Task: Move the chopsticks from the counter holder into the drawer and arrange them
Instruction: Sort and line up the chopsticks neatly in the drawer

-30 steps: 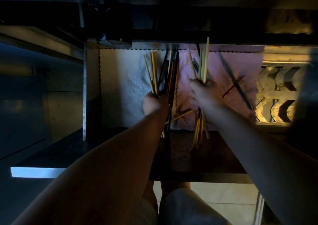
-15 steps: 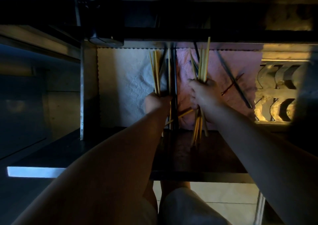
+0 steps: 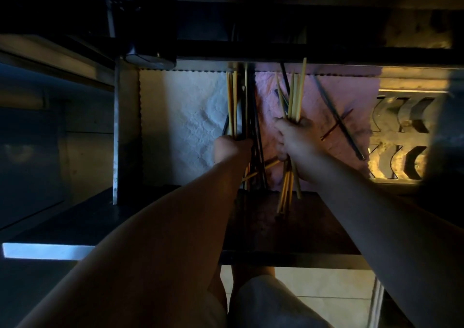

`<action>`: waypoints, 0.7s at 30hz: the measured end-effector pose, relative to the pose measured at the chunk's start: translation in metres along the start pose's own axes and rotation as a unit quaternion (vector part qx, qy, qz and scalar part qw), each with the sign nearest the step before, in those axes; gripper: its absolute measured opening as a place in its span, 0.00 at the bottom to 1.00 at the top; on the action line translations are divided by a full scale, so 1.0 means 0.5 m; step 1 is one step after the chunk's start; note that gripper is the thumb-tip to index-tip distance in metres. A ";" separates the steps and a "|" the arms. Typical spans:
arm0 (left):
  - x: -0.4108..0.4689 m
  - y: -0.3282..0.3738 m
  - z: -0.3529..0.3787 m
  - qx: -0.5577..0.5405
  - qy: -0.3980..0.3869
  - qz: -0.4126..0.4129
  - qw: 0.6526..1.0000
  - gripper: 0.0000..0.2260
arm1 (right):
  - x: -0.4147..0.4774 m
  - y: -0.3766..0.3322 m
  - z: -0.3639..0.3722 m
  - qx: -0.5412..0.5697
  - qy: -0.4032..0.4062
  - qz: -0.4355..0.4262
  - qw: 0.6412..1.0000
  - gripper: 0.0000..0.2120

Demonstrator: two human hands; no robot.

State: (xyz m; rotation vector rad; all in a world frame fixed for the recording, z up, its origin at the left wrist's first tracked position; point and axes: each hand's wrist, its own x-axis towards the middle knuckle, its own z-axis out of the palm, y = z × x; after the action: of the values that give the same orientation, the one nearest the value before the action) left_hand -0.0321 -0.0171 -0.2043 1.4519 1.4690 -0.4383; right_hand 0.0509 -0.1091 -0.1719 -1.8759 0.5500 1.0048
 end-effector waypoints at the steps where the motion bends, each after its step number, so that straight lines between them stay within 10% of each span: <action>1: -0.001 0.000 -0.002 -0.004 0.001 -0.001 1.000 0.11 | -0.001 -0.001 -0.004 -0.002 -0.002 -0.002 1.000 0.09; 14: -0.003 -0.007 -0.053 0.038 -0.021 0.061 0.997 0.15 | -0.029 -0.030 -0.043 -0.020 -0.034 0.043 0.998 0.12; 21: -0.009 -0.011 -0.085 0.034 -0.002 0.073 0.997 0.12 | -0.019 -0.028 -0.082 -0.263 -0.099 0.028 0.959 0.07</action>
State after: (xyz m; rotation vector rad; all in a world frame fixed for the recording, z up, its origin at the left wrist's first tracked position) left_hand -0.0543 0.0135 -0.1833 1.5987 1.3464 -0.4038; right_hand 0.0725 -0.1382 -0.1466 -2.1883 0.2267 1.4644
